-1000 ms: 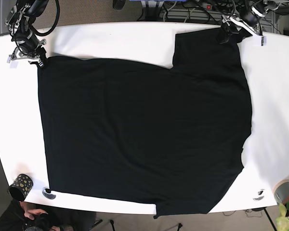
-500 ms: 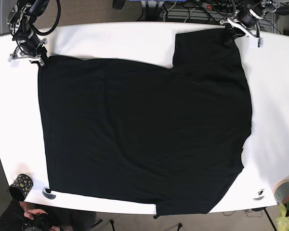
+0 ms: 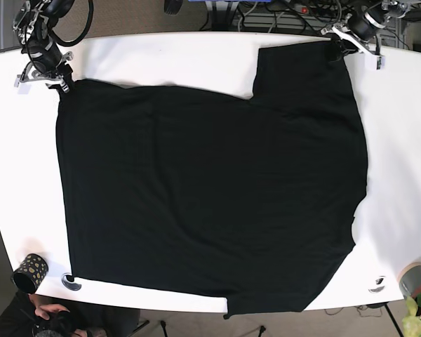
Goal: Fold the T-shirt properly
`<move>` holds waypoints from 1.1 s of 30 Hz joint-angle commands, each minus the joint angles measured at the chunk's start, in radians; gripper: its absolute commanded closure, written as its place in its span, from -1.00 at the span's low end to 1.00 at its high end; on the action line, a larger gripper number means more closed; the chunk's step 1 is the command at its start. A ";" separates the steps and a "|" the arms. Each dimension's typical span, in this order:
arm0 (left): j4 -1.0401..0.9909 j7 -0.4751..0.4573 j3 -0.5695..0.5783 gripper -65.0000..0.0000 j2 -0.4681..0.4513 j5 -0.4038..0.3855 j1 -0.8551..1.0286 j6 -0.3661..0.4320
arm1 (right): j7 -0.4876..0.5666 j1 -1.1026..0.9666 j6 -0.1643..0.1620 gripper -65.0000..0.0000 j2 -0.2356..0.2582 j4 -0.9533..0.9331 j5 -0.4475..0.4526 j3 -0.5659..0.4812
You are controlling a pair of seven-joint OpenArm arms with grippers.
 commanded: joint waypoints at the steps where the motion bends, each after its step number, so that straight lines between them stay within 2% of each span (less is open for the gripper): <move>1: 0.049 -0.014 -0.005 1.00 -0.010 -0.016 0.030 -0.007 | 0.006 -0.025 0.010 1.00 0.006 0.056 0.015 0.009; 5: 0.101 -0.014 -0.044 1.00 -0.033 -0.016 0.072 -0.010 | 0.006 -0.074 0.010 1.00 -0.030 0.121 0.017 0.009; 9: 0.139 -0.012 -0.085 1.00 -0.034 -0.016 0.113 -0.061 | 0.006 -0.123 0.010 1.00 -0.054 0.178 0.017 0.009; 13: 0.156 -0.012 -0.125 1.00 -0.031 -0.016 0.177 -0.092 | 0.006 -0.173 0.047 1.00 -0.057 0.225 0.017 0.009; 20: 0.158 -0.011 -0.147 1.00 -0.028 -0.018 0.257 -0.156 | 0.006 -0.247 0.056 1.00 -0.076 0.265 0.017 0.011; 24: 0.174 -0.011 -0.147 1.00 -0.022 -0.019 0.286 -0.166 | 0.006 -0.270 0.095 1.00 -0.077 0.270 0.017 0.011; 29: 0.256 -0.011 -0.145 1.00 0.012 -0.022 0.283 -0.166 | 0.007 -0.279 0.112 1.00 -0.079 0.285 0.018 0.011; 33: 0.270 -0.009 -0.142 1.00 0.012 -0.026 0.203 -0.166 | 0.010 -0.256 0.147 1.00 -0.079 0.297 0.018 0.011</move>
